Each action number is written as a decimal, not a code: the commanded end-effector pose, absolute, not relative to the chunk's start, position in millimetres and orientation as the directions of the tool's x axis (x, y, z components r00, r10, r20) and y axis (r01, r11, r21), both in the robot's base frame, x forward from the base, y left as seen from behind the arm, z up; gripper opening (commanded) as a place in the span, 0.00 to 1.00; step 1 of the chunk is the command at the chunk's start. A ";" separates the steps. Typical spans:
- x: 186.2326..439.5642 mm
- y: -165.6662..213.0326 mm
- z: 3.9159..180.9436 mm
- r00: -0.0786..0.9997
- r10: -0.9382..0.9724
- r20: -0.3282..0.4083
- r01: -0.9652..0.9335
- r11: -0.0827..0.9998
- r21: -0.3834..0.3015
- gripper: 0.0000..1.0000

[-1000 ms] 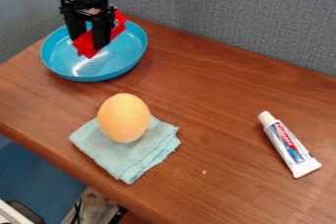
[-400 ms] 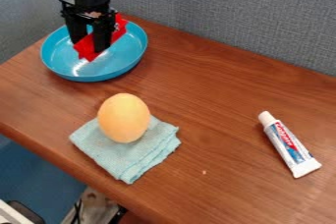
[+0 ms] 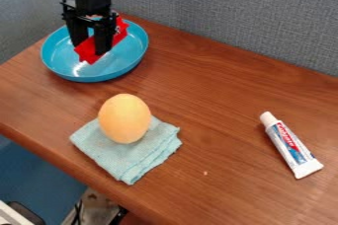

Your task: Put the red object on the blue plate

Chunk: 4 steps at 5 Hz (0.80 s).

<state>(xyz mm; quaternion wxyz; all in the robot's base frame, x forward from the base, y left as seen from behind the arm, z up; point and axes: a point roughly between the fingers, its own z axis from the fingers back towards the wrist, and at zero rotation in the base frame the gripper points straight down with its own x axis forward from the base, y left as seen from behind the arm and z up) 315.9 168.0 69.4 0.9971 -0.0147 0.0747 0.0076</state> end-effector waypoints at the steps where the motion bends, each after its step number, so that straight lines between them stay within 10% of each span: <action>1: 320.7 176.0 85.0 0.994 0.025 -0.103 -0.025 1.000 0.002 0.00; 2: 320.6 175.7 84.4 0.994 0.024 -0.106 -0.024 1.000 -0.001 0.00; 3: 320.3 175.3 84.3 0.994 0.023 -0.108 -0.024 1.000 -0.004 1.00; 4: 324.3 175.8 82.4 0.994 0.021 -0.106 -0.022 1.000 -0.004 1.00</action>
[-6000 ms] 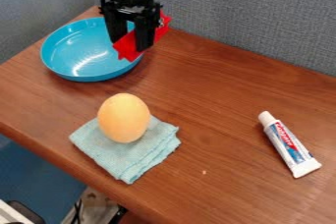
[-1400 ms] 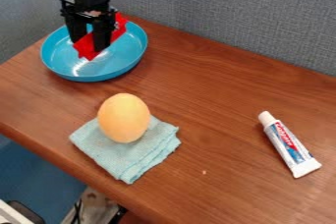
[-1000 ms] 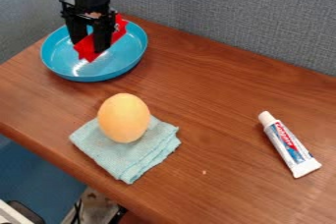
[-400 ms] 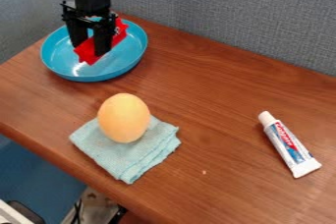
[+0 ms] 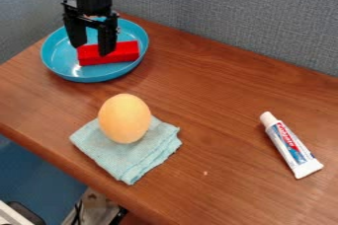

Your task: Put the red object on the blue plate

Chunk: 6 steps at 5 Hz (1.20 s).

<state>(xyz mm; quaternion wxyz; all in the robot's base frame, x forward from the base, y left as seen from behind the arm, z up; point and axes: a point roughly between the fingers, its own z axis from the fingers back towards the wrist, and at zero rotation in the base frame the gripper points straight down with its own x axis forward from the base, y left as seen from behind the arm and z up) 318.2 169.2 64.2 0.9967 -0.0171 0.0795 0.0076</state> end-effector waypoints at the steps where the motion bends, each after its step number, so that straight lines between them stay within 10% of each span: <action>1: 328.2 176.2 79.7 0.994 0.017 -0.104 -0.018 1.000 -0.004 1.00; 6: 339.9 173.8 91.1 0.998 -0.004 -0.068 0.003 1.000 -0.009 1.00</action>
